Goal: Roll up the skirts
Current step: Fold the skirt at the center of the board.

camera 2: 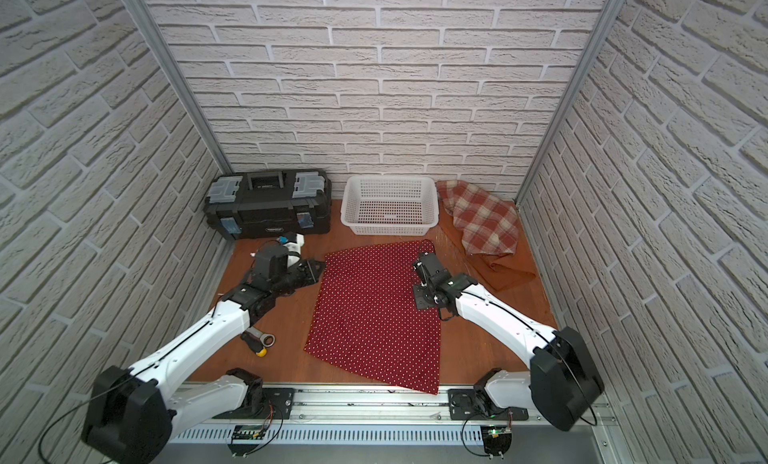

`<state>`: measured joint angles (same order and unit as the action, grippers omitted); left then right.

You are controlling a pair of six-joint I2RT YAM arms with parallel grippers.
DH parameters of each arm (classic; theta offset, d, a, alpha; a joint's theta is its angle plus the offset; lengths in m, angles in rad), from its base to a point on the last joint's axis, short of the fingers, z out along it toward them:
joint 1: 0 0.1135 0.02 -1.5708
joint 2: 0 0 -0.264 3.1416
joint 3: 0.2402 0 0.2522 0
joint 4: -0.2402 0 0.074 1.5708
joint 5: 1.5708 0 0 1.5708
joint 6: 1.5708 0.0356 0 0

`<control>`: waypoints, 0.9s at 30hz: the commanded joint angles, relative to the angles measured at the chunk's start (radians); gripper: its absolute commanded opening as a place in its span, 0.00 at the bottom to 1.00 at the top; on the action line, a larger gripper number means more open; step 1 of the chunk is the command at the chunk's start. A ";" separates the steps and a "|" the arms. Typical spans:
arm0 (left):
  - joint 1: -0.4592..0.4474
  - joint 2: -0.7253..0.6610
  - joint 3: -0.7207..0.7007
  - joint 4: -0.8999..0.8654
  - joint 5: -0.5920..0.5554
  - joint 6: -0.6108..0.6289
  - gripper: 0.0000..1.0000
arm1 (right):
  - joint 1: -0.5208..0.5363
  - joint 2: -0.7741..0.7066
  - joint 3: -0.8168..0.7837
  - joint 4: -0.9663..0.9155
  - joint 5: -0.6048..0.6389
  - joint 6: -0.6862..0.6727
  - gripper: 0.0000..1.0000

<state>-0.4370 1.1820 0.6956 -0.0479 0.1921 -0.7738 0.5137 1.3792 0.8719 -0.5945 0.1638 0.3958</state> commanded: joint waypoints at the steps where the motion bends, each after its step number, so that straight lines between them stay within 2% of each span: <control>1: -0.037 0.138 -0.061 0.102 -0.006 -0.079 0.00 | -0.021 0.092 0.059 0.050 0.023 0.052 0.03; 4: -0.027 0.247 -0.100 0.193 -0.030 -0.133 0.00 | -0.053 0.205 0.105 0.042 0.021 0.066 0.03; 8: -0.010 0.347 -0.084 0.222 -0.043 -0.130 0.00 | -0.099 0.301 0.125 0.057 0.038 0.074 0.03; 13: 0.034 0.426 -0.075 0.264 -0.047 -0.171 0.00 | -0.155 0.388 0.166 0.044 0.010 0.090 0.03; 18: 0.118 0.491 -0.080 0.329 -0.034 -0.206 0.00 | -0.225 0.465 0.238 0.024 -0.064 0.090 0.03; 22: 0.115 0.551 -0.023 0.329 -0.009 -0.195 0.00 | -0.254 0.538 0.344 -0.014 -0.082 0.059 0.03; 27: 0.085 0.592 0.014 0.365 0.003 -0.220 0.00 | -0.260 0.627 0.480 -0.070 -0.047 0.036 0.03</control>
<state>-0.3412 1.7420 0.7086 0.3397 0.2176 -0.9798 0.2634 1.9553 1.3113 -0.6155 0.0788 0.4530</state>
